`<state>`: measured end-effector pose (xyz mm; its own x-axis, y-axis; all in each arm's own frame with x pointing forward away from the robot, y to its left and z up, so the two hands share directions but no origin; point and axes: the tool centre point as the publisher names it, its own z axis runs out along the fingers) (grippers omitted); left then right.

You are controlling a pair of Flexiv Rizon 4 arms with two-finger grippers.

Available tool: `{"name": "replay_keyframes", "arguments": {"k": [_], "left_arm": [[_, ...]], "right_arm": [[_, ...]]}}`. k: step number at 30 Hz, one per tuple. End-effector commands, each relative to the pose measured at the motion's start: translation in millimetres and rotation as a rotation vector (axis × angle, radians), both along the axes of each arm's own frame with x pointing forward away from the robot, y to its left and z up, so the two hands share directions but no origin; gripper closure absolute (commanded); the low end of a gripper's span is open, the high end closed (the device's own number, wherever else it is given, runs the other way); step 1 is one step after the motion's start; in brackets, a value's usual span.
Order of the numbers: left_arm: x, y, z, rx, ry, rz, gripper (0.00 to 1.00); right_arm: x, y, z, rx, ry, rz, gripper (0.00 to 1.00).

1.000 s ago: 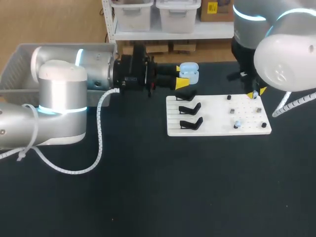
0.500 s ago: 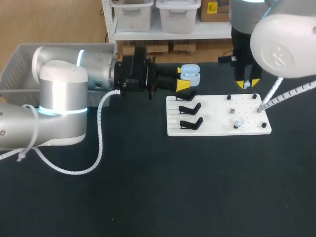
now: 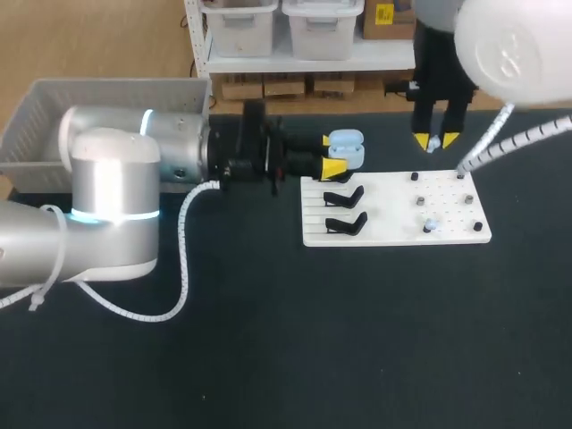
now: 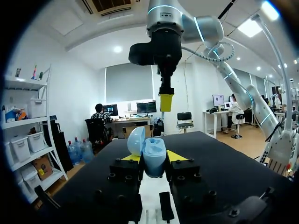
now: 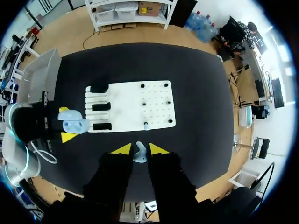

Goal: Pick up each earbud case from the left stands, insert the matching earbuds, close the lid, and place the case in the box.

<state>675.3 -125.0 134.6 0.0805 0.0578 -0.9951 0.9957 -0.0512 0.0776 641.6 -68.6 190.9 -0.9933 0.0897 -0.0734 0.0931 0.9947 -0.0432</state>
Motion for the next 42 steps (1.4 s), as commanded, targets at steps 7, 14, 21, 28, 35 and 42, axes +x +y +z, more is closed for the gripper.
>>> {"name": "replay_keyframes", "arguments": {"k": [7, 14, 21, 28, 35, 42], "left_arm": [[-6.5, -6, -3.8, 0.008, 0.001, 0.003, 1.0], [-5.6, -6, -6.4, 0.016, 0.011, -0.01, 1.0], [-5.6, -6, -6.4, 0.016, 0.011, -0.01, 1.0], [-5.6, -6, -6.4, 0.016, 0.011, -0.01, 1.0], [-5.6, -6, -6.4, 0.016, 0.011, -0.01, 1.0], [-5.6, -6, -6.4, 0.016, 0.011, -0.01, 1.0]], "right_arm": [[-0.4, 16, -2, -0.026, 0.074, -0.045, 1.0], [-3.2, 20, -3, -0.041, 0.059, -0.069, 1.0], [-3.2, 20, -3, -0.041, 0.059, -0.069, 1.0], [-3.2, 20, -3, -0.041, 0.059, -0.069, 1.0], [-2.8, 29, 2, -0.06, 0.082, -0.146, 1.0], [-2.8, 58, 18, -0.113, 0.055, -0.34, 1.0]]}}
